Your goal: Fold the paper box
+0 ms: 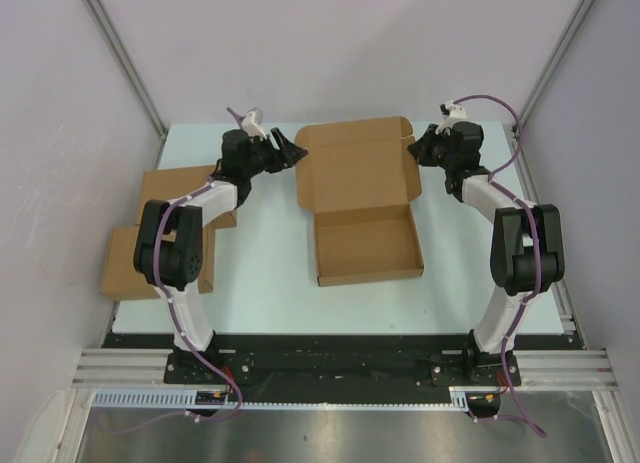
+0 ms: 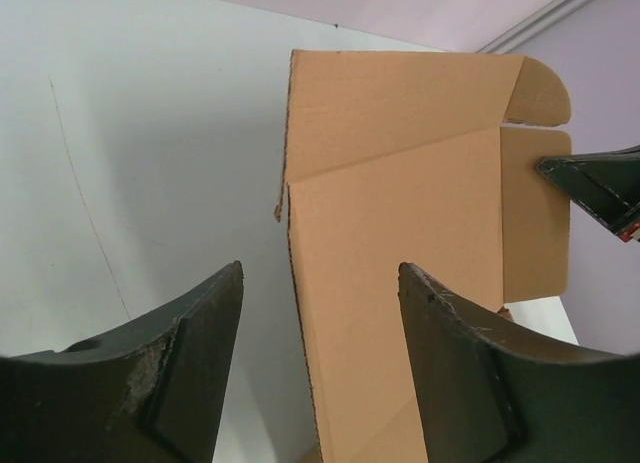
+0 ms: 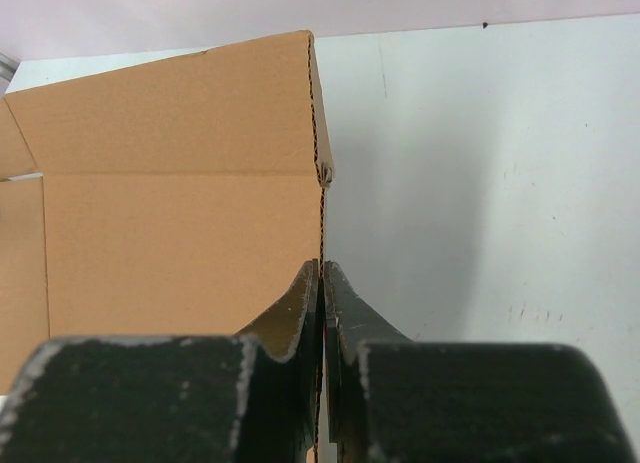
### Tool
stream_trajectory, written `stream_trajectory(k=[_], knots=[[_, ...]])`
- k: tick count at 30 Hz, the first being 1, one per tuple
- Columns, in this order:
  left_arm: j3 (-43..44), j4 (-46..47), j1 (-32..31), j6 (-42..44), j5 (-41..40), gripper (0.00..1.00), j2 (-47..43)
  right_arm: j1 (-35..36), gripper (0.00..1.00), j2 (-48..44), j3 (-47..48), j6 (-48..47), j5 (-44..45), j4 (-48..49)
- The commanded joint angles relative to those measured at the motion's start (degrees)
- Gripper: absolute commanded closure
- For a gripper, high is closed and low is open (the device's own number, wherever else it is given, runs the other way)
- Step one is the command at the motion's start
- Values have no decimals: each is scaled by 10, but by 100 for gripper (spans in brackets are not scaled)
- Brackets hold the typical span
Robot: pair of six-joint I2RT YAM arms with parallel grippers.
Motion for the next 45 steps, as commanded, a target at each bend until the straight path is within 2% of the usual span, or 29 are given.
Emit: stream_trajectory(k=[1, 8, 12, 20, 27, 30, 40, 41, 45], knots=[[12, 6, 4, 4, 12, 33, 5, 2, 99, -29, 0, -12, 4, 7], [17, -8, 4, 13, -6, 43, 12, 3, 99, -33, 0, -15, 7, 2], [32, -15, 4, 15, 0, 55, 23, 4, 99, -33, -1, -16, 8, 3], [46, -13, 2, 11, 6, 63, 39, 5, 99, -36, 0, -17, 9, -1], [47, -1, -7, 35, 1, 94, 24, 14, 100, -51, -4, -15, 23, -14], [46, -2, -12, 52, -14, 99, 10, 26, 100, -70, -30, -10, 45, 2], [-52, 96, -56, 116, -108, 100, -101, 91, 100, -155, -136, -46, 186, 50], [-81, 127, -71, 129, -130, 100, -113, 96, 100, -162, -147, -47, 222, 64], [-175, 257, -113, 163, -185, 100, -175, 123, 100, -193, -204, -53, 271, 103]])
